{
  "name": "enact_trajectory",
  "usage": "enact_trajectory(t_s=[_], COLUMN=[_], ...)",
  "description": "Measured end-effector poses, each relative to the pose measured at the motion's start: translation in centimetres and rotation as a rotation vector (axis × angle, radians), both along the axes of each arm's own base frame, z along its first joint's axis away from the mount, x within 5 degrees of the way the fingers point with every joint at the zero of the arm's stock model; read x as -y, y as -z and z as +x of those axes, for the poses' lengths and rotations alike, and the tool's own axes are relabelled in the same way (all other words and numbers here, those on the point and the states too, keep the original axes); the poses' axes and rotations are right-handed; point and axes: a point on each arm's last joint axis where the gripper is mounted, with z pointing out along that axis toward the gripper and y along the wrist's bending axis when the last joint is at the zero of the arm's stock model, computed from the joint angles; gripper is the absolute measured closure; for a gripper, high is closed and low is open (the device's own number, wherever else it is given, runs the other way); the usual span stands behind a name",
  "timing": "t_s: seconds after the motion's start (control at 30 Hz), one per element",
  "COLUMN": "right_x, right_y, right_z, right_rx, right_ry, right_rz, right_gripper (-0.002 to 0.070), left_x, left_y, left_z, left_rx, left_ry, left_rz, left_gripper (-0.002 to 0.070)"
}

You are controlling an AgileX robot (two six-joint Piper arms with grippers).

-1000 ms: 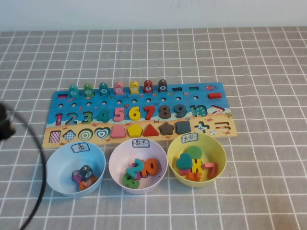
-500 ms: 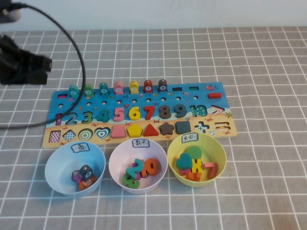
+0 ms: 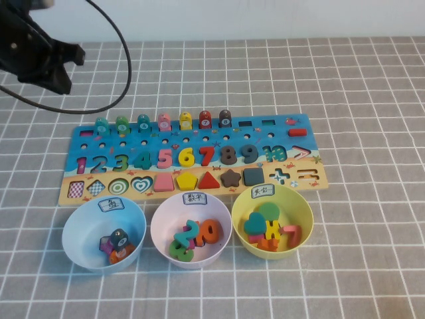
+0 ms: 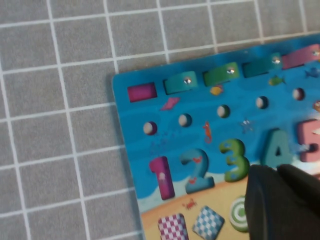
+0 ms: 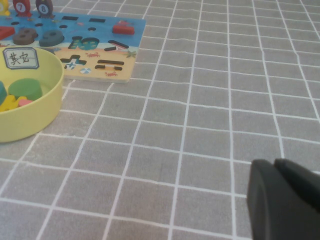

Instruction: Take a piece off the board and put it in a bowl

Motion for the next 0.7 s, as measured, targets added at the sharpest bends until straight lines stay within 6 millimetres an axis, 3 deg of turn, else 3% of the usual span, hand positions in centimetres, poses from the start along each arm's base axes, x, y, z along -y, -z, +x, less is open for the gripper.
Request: enact_trajectory(t_s=[0.27, 0.5, 0.7], right_x=[0.0, 0.0, 0.0], right_y=[0.0, 0.0, 0.0], right_z=[0.0, 0.0, 0.0], right_rx=[0.000, 0.000, 0.000], right_ry=[0.000, 0.000, 0.000], right_rz=[0.000, 0.000, 0.000], right_gripper=[0.0694, 0.0694, 0.0694], left_x=[0.9, 4.7, 5.0], left_y=[3.3, 4.0, 4.2], left_z=[2.2, 3.4, 4.4], left_rx=[-0.059, -0.027, -0.008], left_ry=[0.017, 0.110, 0.098], left_rz=[0.020, 0.075, 0.096], left_gripper=[0.0676, 0.0676, 0.0676])
